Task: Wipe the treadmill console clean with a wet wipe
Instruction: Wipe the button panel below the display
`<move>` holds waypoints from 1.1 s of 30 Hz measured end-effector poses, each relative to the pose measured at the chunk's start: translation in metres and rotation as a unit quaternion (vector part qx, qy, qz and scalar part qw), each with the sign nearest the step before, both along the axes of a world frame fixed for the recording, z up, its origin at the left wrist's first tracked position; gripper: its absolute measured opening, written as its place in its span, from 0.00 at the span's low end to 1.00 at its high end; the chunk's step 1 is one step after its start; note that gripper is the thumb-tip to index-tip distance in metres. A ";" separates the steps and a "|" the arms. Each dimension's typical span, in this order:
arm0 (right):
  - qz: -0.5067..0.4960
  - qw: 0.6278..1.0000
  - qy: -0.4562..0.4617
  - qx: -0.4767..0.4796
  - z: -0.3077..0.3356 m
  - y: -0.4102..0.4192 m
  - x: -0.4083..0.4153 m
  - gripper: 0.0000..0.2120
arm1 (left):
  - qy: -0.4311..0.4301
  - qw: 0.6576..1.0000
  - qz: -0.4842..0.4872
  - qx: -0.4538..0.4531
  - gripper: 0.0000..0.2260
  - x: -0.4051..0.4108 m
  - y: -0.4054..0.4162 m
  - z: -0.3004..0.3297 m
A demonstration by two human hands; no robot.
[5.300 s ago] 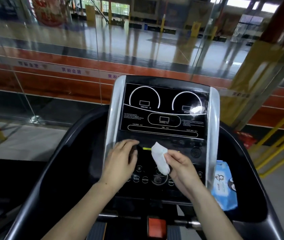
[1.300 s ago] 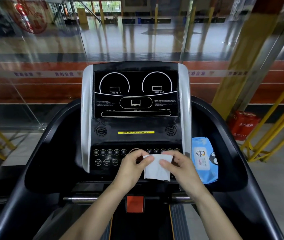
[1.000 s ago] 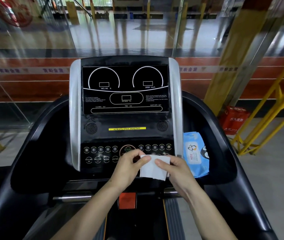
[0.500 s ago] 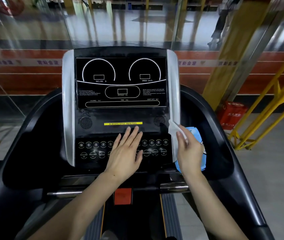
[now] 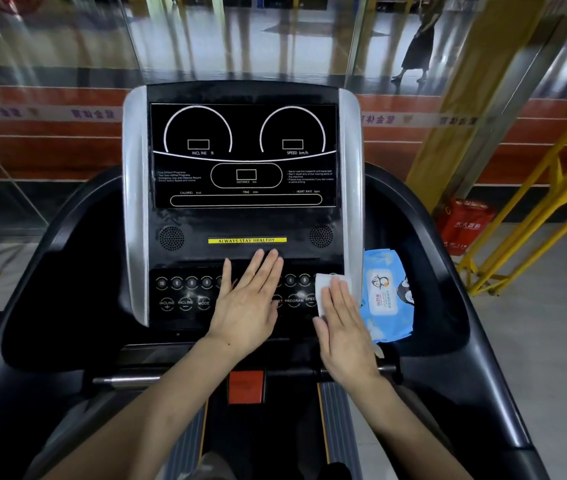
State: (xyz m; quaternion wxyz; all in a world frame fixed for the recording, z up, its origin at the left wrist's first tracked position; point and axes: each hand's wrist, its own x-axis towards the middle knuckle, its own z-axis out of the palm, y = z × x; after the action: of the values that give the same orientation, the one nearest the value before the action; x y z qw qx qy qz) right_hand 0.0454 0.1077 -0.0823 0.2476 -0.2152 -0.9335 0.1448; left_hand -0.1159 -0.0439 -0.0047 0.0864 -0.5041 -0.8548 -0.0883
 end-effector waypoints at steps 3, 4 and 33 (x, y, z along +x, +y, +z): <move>-0.024 0.999 0.031 -0.003 -0.003 0.005 -0.006 0.24 | -0.008 1.000 0.001 0.000 0.33 0.001 0.000 0.000; -0.028 0.999 0.041 0.006 -0.004 0.008 -0.009 0.24 | -0.009 1.000 0.002 0.001 0.33 0.001 0.000 0.000; -0.114 0.987 -0.006 0.110 -0.001 0.009 -0.032 0.29 | 0.000 1.000 0.004 0.006 0.33 0.002 0.002 -0.003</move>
State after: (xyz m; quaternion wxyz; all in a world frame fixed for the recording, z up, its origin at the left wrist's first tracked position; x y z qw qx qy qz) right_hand 0.0133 0.1164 -0.0831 0.2793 -0.2927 -0.9144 0.0108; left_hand -0.1138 -0.0417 -0.0075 0.0896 -0.5000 -0.8564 -0.0929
